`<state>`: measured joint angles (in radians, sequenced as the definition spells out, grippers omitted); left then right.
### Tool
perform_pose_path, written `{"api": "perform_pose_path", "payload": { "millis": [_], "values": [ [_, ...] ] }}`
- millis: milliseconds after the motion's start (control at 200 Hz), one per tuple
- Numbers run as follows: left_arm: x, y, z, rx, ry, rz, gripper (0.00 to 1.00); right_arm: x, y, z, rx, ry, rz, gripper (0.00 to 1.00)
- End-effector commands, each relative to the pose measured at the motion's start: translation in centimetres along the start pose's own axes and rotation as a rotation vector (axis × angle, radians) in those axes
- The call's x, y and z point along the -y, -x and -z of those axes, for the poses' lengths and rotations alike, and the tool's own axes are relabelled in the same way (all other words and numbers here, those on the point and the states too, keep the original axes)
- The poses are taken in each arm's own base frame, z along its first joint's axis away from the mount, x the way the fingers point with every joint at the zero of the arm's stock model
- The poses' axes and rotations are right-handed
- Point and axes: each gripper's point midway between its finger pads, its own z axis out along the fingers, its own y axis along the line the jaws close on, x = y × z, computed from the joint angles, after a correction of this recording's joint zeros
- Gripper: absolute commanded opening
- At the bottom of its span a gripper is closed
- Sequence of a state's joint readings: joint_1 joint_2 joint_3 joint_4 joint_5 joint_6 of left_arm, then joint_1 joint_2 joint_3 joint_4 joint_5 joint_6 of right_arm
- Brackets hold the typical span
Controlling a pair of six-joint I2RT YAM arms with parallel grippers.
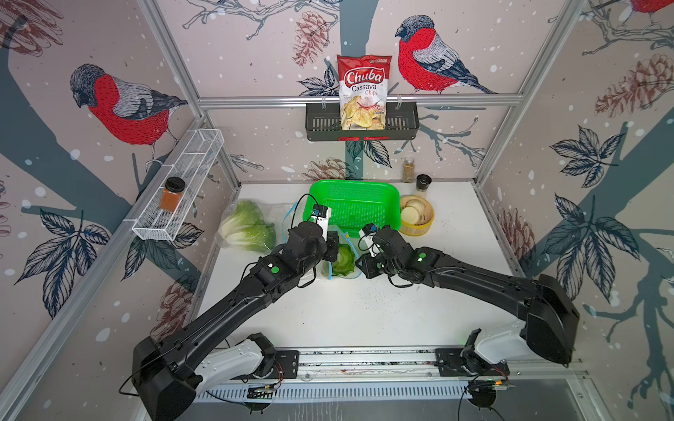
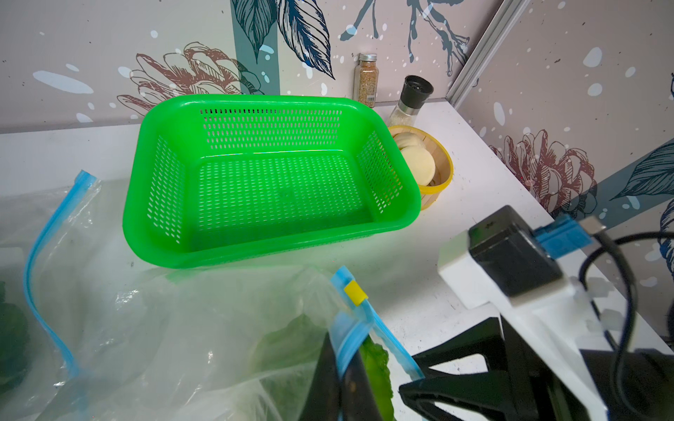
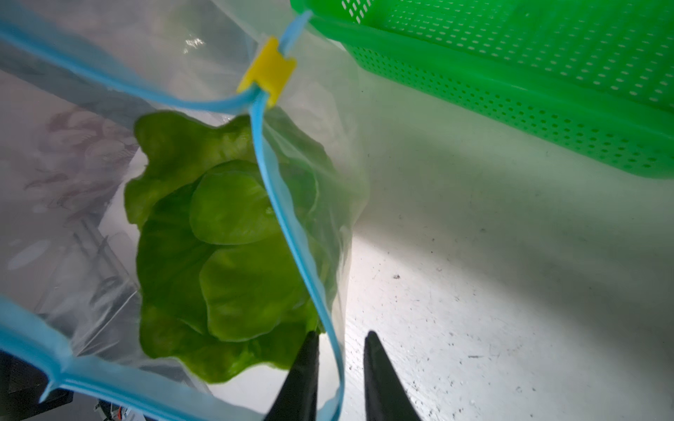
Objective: Put the chinese cabbages into a zipper bag and zip it
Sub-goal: Adjust the zipper food storage bag at the center of the board.
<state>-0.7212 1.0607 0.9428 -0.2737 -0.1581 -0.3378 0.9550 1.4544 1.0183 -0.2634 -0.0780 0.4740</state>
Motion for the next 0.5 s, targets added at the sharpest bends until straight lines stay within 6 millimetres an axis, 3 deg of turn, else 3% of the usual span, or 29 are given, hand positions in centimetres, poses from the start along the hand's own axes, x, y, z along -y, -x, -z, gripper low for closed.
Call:
{"api": "perform_pose_path", "payload": {
  "millis": [0,170,260,340,365,495],
  "values": [
    [0.3,1.2,0.1,0.049,-0.013,0.014,0.0,0.5,0.6,-0.2,0.027,-0.024,-0.007,0.19],
    [0.1,1.1,-0.1,0.046,-0.003,0.01,0.0,-1.0,1.2,0.2,0.04,0.026,-0.001,0.01],
    [0.0,1.6,-0.1,0.055,0.008,0.001,0.0,-2.6,2.6,1.7,0.095,0.077,0.002,0.0],
    [-0.2,2.2,0.1,0.051,0.031,-0.023,0.0,-4.4,4.6,4.0,0.165,0.125,-0.006,0.0],
    [0.1,3.6,0.7,0.074,0.031,-0.028,0.0,-5.2,5.4,4.9,0.188,0.144,-0.004,0.0],
    [1.0,6.8,2.6,0.107,0.015,-0.071,0.0,-9.4,8.8,10.0,0.317,0.226,0.009,0.0]
  ]
}}
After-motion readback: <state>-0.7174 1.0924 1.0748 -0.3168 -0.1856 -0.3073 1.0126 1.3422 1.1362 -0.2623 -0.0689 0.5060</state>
